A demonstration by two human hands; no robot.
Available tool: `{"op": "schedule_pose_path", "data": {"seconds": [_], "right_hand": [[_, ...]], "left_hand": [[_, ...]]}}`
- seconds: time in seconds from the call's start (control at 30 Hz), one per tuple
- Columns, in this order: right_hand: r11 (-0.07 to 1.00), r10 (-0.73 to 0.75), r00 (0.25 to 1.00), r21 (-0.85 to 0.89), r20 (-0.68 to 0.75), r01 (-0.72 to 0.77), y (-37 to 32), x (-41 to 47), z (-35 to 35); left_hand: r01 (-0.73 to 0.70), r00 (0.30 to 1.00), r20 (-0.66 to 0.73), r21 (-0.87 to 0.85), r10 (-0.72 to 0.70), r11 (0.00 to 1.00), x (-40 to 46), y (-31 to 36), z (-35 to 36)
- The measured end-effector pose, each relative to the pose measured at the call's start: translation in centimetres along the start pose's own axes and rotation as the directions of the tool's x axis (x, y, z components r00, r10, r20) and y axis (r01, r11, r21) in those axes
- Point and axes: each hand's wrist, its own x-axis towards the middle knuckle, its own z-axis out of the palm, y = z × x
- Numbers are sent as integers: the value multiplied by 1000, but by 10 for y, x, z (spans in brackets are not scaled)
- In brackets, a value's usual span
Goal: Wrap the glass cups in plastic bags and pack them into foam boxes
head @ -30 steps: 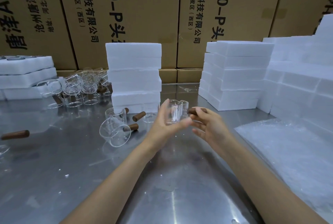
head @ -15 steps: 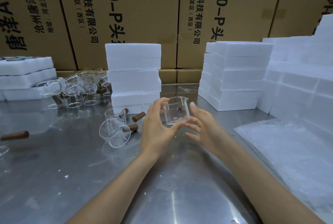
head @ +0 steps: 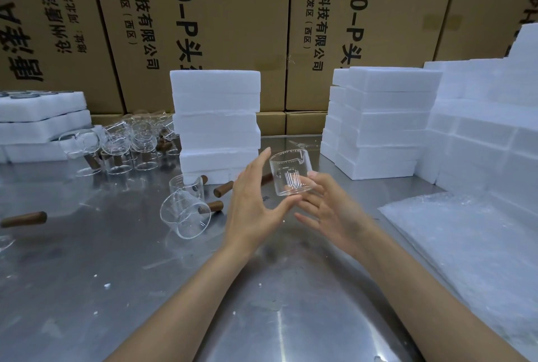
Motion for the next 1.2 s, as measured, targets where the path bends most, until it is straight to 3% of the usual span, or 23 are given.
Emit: {"op": "schedule_pose_path", "data": {"seconds": [0.13, 0.23, 0.4, 0.53, 0.63, 0.77, 0.9, 1.03, 1.2], "right_hand": [[1000, 8, 1000, -17, -1, -8, 3, 1, 2], [985, -95, 992, -149, -79, 83, 8, 1, 4], [935, -177, 965, -337, -191, 105, 13, 1, 7], [966, -141, 962, -247, -233, 81, 8, 4, 4], [995, -28, 972, -96, -234, 5, 3, 4, 6], [998, 20, 983, -54, -181, -30, 4, 3, 6], [997, 36, 994, -61, -103, -43, 3, 4, 6], [996, -30, 988, -83, -152, 18, 2, 7, 4], [956, -139, 984, -274, -108, 105, 15, 4, 3]], "left_hand": [[-59, 995, -78, 114, 68, 992, 1, 0, 0], [-87, 990, -85, 276, 114, 957, 1, -1, 0], [-153, 971, -103, 429, 217, 890, -3, 5, 3], [-65, 979, -160, 346, 127, 936, -2, 8, 2], [-4, 995, -96, 241, 28, 971, -4, 7, 1], [-13, 1000, -15, 182, 16, 983, -4, 4, 4], [-83, 995, -43, 197, 93, 977, -4, 4, 6], [-82, 993, -64, 258, 102, 963, -3, 4, 3], [-61, 993, -77, 302, 88, 951, -2, 7, 2]]}}
